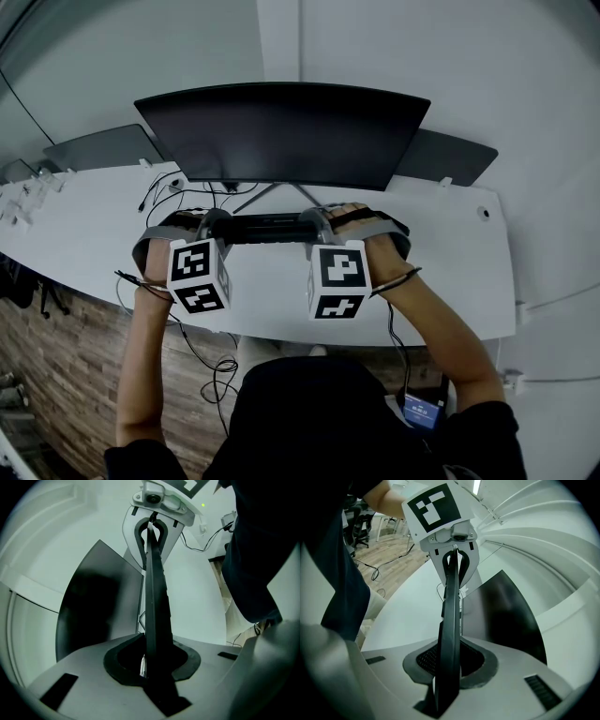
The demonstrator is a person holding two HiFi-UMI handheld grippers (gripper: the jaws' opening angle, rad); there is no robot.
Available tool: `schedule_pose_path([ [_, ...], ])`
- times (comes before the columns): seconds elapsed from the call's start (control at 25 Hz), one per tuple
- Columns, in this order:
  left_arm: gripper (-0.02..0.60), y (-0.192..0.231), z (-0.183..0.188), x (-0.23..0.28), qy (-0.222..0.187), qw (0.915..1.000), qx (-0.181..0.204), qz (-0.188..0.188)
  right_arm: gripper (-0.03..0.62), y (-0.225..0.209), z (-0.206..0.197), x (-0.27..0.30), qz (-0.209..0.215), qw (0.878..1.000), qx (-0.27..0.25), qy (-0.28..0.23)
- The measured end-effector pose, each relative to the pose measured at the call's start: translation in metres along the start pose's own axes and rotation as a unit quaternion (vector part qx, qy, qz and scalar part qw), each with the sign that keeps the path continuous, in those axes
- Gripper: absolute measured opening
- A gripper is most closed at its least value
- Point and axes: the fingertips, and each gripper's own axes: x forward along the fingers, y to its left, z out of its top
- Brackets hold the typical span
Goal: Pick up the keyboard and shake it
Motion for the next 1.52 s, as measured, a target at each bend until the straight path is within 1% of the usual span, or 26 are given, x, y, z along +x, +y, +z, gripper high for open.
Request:
schedule_pose_path([
  [0.24, 0.101, 0.004, 0.006, 0.0, -0.012, 0.9995, 0.003, 0.028, 0.083, -0.002, -0.005, -0.003, -0.012, 1.0, -0.004, 0.004],
  [0.4, 0.135, 0.012, 0.011, -0.004, -0.031, 0.9979, 0.004, 0.056, 0.081, -0.005, -0.01, -0.004, -0.02, 1.0, 0.005, 0.01],
  [0.48, 0.161, 0.017, 0.013, -0.005, -0.037, 0.9965, 0.008, 0.074, 0.081, -0.007, -0.012, -0.003, -0.028, 0.999, 0.009, 0.014],
  [0.6, 0.207, 0.024, 0.016, -0.009, -0.048, 0.9934, 0.012, 0.103, 0.081, -0.007, -0.014, -0.004, -0.029, 0.999, 0.016, 0.014],
  [0.76, 0.264, 0.035, 0.022, -0.017, -0.066, 0.9866, 0.023, 0.147, 0.081, -0.011, -0.014, -0.006, -0.032, 0.999, 0.022, 0.01],
  [0.88, 0.294, 0.042, 0.025, -0.023, -0.073, 0.9805, 0.033, 0.179, 0.081, -0.015, -0.014, -0.009, -0.037, 0.999, 0.027, 0.007],
  [1.16, 0.346, 0.051, 0.028, -0.037, -0.085, 0.9709, 0.036, 0.221, 0.081, -0.017, -0.012, -0.014, -0.041, 0.998, 0.037, 0.003],
  [1.24, 0.351, 0.053, 0.03, -0.042, -0.088, 0.9674, 0.035, 0.235, 0.081, -0.018, -0.013, -0.014, -0.042, 0.998, 0.043, 0.003],
  [1.36, 0.351, 0.056, 0.033, -0.051, -0.105, 0.9603, 0.022, 0.257, 0.081, -0.021, -0.017, -0.014, -0.044, 0.998, 0.055, 0.007],
  [1.52, 0.351, 0.063, 0.033, -0.06, -0.117, 0.9551, 0.006, 0.272, 0.081, -0.025, -0.023, -0.013, -0.044, 0.997, 0.066, 0.015],
])
